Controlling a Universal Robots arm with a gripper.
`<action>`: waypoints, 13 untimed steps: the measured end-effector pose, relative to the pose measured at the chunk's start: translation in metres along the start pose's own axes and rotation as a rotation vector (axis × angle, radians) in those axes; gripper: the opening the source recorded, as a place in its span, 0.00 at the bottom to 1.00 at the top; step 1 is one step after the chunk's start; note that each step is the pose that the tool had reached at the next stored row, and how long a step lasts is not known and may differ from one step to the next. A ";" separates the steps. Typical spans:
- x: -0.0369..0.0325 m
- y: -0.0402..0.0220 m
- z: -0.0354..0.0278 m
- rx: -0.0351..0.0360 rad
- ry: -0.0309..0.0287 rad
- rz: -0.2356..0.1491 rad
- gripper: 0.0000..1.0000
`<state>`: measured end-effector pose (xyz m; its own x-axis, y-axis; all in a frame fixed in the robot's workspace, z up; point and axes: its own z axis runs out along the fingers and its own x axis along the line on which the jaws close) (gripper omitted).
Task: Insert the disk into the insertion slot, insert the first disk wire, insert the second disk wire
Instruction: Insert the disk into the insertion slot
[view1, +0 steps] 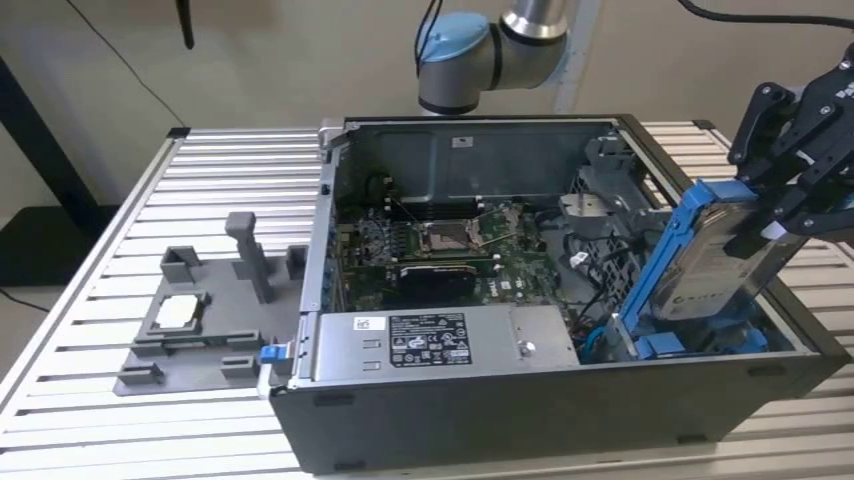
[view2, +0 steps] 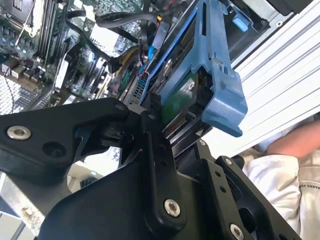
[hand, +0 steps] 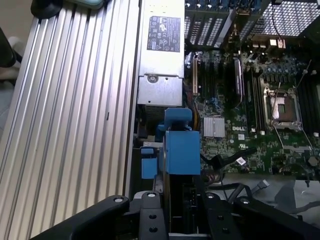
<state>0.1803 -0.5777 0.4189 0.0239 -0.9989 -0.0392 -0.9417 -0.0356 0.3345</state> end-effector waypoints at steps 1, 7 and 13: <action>0.0001 -0.0009 0.0013 0.0000 0.0002 0.000 0.31; 0.0005 -0.0050 0.0062 -0.0015 -0.0075 -0.003 0.31; 0.0009 -0.0040 0.0018 0.0007 -0.0209 -0.008 0.31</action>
<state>0.1835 -0.5784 0.4158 0.0240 -0.9978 -0.0614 -0.9418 -0.0432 0.3335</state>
